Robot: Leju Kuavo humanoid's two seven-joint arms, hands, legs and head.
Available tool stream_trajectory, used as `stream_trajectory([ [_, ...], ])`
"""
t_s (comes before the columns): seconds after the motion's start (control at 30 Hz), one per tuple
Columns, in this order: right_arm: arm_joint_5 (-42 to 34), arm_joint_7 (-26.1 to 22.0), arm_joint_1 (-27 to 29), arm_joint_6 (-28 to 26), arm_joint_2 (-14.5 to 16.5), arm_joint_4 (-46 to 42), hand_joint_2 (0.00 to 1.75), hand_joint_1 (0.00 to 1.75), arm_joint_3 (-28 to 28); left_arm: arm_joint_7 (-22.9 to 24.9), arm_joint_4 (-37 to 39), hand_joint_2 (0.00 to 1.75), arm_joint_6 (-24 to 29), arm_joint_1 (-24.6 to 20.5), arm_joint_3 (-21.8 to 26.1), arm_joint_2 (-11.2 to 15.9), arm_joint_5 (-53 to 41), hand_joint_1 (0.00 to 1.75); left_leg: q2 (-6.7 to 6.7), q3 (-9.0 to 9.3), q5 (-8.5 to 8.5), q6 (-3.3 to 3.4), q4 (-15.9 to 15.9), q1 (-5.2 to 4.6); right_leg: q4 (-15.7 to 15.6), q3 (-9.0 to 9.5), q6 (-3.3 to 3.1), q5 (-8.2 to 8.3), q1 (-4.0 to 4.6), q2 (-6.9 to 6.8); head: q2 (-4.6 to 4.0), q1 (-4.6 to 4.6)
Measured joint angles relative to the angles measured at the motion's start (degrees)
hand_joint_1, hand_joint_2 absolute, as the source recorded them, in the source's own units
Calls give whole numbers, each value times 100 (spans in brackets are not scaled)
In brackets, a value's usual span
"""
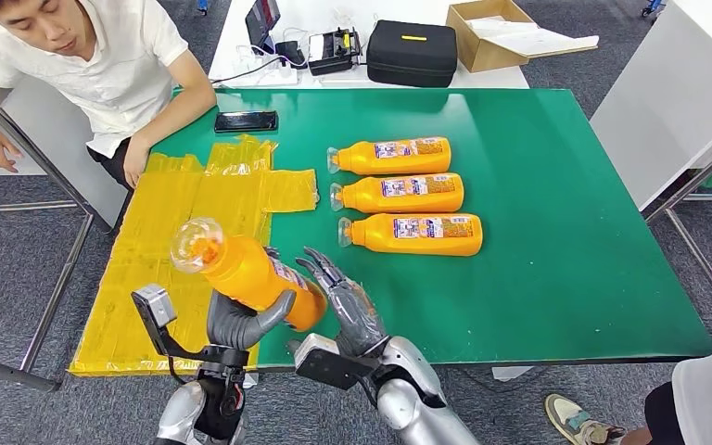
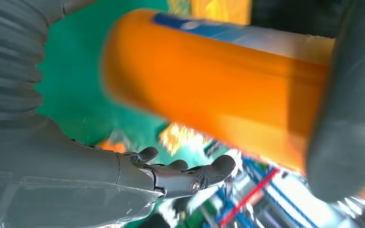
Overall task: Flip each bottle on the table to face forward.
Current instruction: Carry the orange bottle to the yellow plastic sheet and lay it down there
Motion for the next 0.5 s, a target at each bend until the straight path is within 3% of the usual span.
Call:
stream_trajectory([
  [0.27,513,-3,529,-326,42,-843,175,0,-238,-39,-362,175,1679,29,335,-21,-2861,175,0,0,0,-1,-1,0,0,-1,0,-1,0,0,0,0],
  [0.5,331,-166,704,-233,105,-1255,175,0,-677,257,-669,175,2323,-235,1007,-19,-6333,175,-1,1,1,0,-1,0,0,1,-1,1,0,-1,0,1],
])
